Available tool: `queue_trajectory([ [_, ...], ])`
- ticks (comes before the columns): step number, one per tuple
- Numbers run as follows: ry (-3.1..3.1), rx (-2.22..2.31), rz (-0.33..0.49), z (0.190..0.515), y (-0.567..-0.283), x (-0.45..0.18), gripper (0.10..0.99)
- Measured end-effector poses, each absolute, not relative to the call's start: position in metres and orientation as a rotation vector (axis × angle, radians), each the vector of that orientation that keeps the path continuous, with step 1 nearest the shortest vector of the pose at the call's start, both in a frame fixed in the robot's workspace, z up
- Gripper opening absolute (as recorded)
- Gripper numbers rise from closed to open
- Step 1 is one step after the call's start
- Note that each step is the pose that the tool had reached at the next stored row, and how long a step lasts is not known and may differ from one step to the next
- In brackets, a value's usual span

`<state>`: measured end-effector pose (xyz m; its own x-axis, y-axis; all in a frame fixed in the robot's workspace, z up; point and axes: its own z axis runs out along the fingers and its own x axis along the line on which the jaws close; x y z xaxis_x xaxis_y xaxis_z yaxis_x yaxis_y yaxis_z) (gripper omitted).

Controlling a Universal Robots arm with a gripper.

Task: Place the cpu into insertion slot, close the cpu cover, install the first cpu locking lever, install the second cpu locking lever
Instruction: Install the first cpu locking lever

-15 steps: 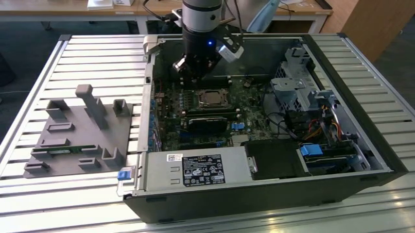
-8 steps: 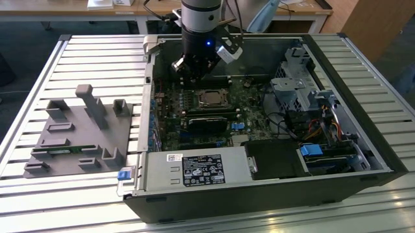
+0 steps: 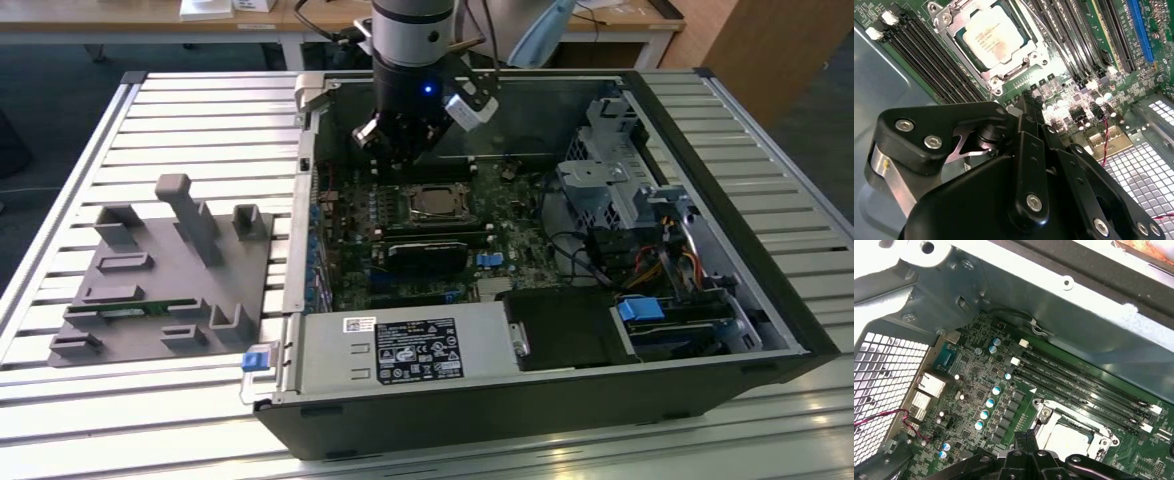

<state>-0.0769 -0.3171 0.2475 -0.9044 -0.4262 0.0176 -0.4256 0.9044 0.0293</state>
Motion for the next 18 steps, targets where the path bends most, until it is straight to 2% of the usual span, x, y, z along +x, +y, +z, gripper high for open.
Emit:
queue_trajectory([
  [18,-3.069,0.61,-0.043,0.251,-0.311,-0.088,0.106],
])
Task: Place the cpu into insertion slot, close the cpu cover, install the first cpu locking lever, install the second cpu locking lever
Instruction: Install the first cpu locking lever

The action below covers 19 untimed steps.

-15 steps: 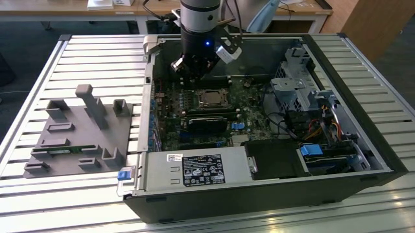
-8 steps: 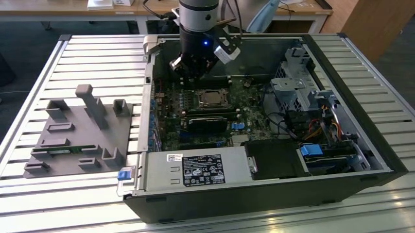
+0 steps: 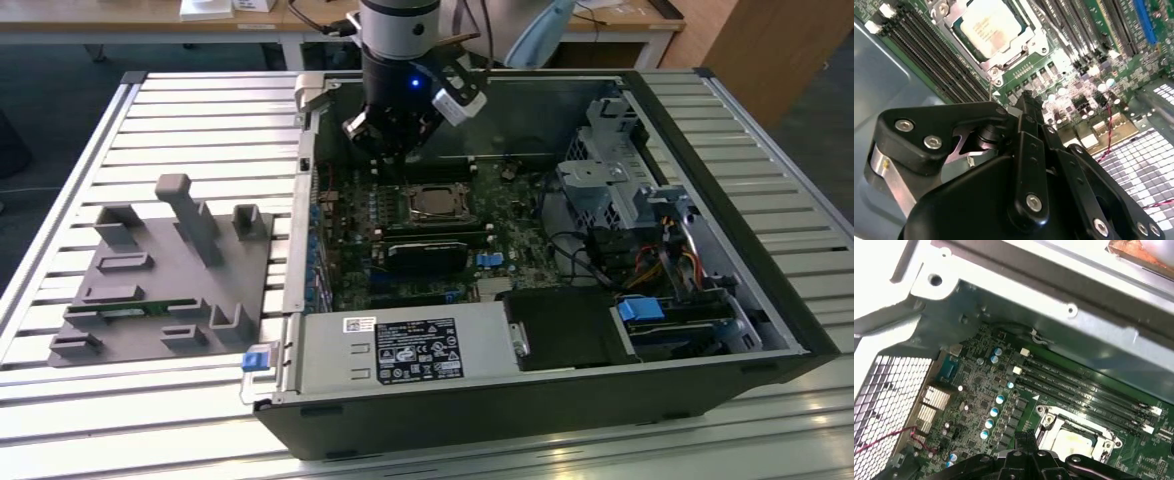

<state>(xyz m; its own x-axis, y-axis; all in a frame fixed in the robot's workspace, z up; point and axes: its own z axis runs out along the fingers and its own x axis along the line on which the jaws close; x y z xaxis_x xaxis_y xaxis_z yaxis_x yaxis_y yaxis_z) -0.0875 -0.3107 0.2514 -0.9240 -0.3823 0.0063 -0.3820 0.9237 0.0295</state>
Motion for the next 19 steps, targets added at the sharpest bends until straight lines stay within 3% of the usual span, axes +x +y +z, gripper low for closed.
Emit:
queue_trajectory([
  [19,-3.085,0.562,-0.042,0.253,-0.298,-0.087,0.106],
])
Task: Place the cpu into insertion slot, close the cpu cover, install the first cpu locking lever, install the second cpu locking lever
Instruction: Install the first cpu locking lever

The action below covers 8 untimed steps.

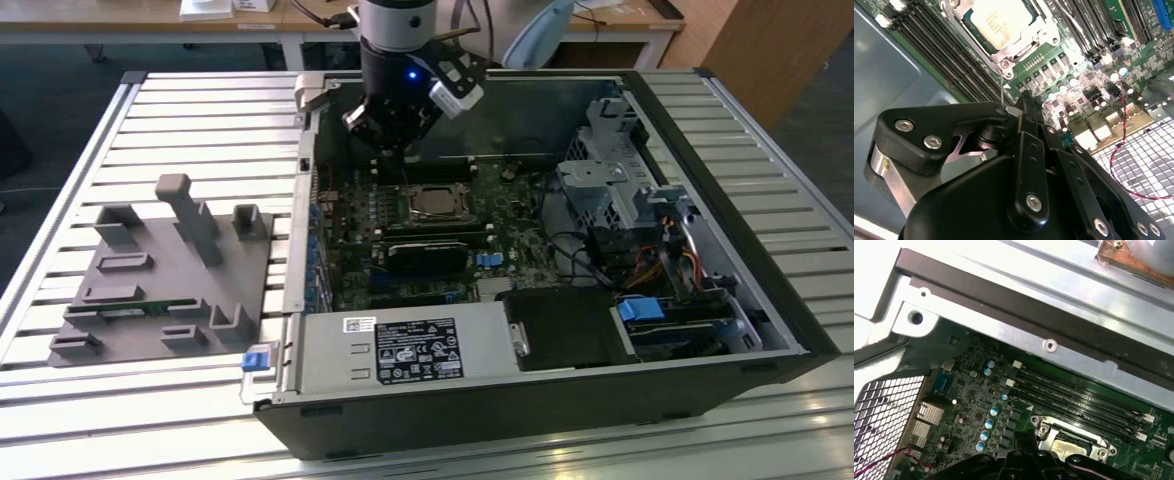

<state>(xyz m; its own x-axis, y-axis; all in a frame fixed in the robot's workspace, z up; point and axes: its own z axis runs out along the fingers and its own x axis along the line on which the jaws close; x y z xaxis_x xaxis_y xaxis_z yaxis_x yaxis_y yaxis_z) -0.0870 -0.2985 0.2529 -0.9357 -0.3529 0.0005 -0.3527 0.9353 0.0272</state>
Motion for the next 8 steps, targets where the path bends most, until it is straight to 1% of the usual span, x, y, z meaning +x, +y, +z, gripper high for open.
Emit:
queue_trajectory([
  [8,-3.088,0.549,-0.042,0.2529,-0.296,-0.0765,0.106],
])
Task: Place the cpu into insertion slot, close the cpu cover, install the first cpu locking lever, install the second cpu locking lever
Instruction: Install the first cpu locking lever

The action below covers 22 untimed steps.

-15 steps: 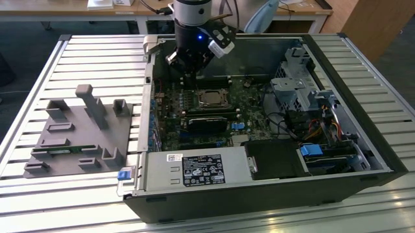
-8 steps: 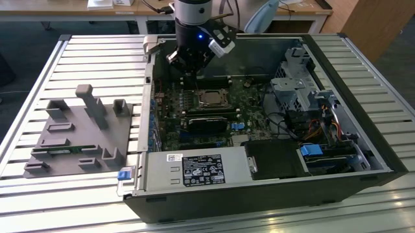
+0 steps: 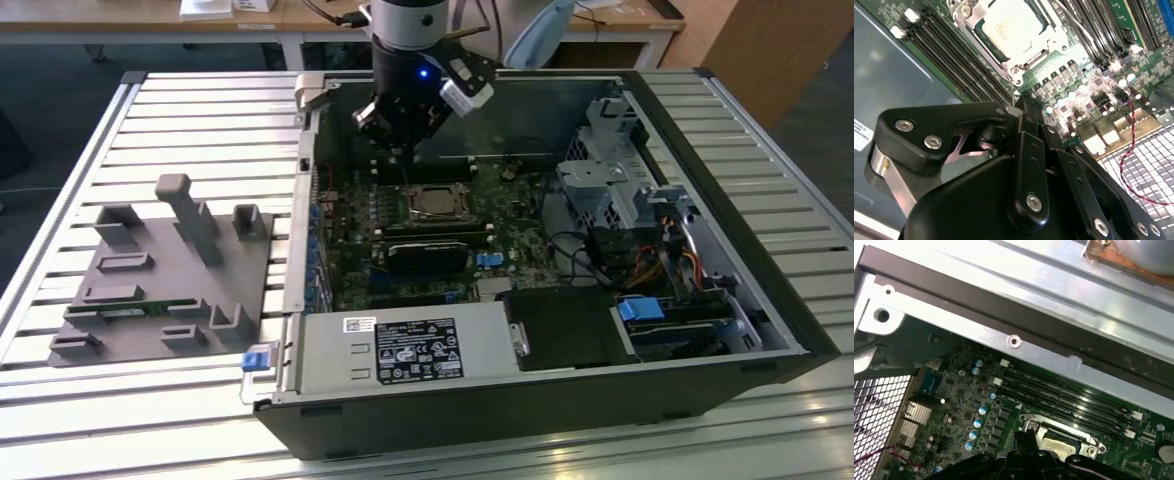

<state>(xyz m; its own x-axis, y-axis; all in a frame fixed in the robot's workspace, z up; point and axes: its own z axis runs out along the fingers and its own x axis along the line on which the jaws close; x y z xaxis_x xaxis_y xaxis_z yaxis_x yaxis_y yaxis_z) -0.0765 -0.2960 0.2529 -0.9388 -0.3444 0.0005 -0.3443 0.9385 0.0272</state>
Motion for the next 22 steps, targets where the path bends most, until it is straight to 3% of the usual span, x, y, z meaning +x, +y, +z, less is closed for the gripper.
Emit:
queue_trajectory([
  [22,-3.089,0.546,-0.043,0.253,-0.289,-0.095,0.106],
])
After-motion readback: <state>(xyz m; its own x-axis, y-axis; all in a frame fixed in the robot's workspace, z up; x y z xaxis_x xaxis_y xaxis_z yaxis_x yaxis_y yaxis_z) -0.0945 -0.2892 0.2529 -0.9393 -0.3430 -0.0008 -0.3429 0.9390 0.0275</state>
